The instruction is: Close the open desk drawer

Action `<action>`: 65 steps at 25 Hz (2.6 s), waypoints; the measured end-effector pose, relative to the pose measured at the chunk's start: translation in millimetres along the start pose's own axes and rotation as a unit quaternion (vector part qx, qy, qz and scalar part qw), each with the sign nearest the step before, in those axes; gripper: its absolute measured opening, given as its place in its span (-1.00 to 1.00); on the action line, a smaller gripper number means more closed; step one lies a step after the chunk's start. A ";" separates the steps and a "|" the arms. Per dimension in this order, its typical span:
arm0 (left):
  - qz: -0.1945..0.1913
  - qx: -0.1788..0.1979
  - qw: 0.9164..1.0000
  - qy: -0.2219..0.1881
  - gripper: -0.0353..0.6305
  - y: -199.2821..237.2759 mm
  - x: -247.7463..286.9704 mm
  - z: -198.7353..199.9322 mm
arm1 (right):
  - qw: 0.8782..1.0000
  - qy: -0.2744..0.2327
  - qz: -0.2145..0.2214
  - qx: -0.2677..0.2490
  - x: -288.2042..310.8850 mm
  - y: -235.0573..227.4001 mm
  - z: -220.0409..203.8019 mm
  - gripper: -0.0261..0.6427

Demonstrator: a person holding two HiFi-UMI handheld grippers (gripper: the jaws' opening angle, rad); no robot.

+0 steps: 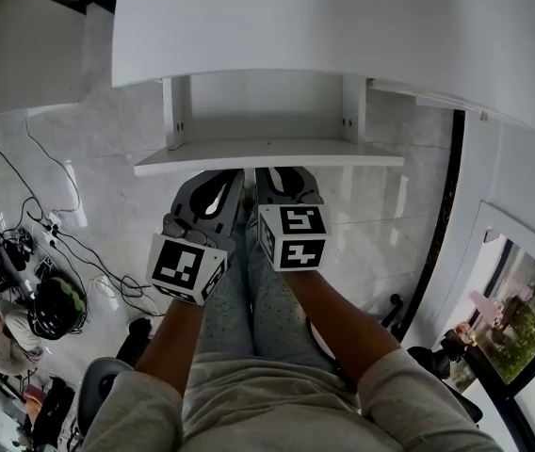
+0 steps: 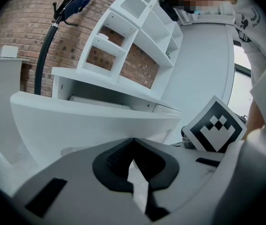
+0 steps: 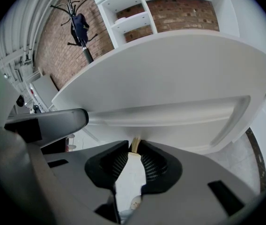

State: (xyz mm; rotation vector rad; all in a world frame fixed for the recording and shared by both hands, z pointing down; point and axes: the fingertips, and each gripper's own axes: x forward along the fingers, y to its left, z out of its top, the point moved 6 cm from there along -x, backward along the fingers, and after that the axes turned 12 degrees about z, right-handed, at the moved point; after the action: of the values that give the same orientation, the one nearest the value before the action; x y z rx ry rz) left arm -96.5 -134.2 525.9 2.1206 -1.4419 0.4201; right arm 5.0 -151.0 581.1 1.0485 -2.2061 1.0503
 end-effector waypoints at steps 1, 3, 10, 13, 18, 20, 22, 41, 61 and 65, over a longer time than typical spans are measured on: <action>0.001 0.001 1.000 0.001 -0.84 1.0 1.8 2.1 | 1.000 0.000 0.000 0.000 1.2 -0.7 2.4 -0.62; 0.003 0.001 1.000 0.003 -0.84 3.5 6.8 6.5 | 1.000 -0.001 0.001 -0.001 4.4 -3.1 8.0 -0.62; 0.011 -0.006 1.000 0.004 -0.84 12.3 23.1 21.3 | 1.000 0.002 0.004 -0.006 15.7 -10.3 28.0 -0.62; 0.012 -0.005 1.000 0.004 -0.84 14.3 29.6 24.2 | 1.000 -0.001 0.006 -0.008 19.8 -14.2 33.5 -0.62; 0.012 -0.006 1.000 0.001 -0.84 18.5 38.0 29.8 | 1.000 -0.001 0.004 -0.004 25.2 -18.3 41.6 -0.62; 0.012 -0.007 1.000 -0.001 -0.84 19.9 40.1 31.8 | 1.000 -0.003 0.003 -0.004 26.8 -19.0 44.2 -0.62; 0.011 -0.007 1.000 -0.002 -0.84 20.7 42.5 33.3 | 1.000 -0.004 0.003 -0.006 28.0 -20.3 46.3 -0.62; 0.014 -0.005 1.000 -0.010 -0.84 31.0 69.1 49.7 | 1.000 -0.010 0.001 -0.013 44.0 -34.1 69.8 -0.62; 0.016 -0.010 1.000 -0.021 -0.84 44.3 91.9 67.2 | 0.999 -0.026 -0.007 -0.018 60.7 -42.9 95.1 -0.62; 0.017 -0.007 1.000 -0.021 -0.84 46.6 95.5 70.2 | 0.999 -0.027 -0.007 -0.018 63.6 -43.9 99.5 -0.62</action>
State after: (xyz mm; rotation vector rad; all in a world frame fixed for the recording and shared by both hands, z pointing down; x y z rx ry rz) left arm -106.2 -261.1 531.9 2.1080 -1.5016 0.3786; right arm -6.6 -276.4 584.6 1.0882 -2.2482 0.9830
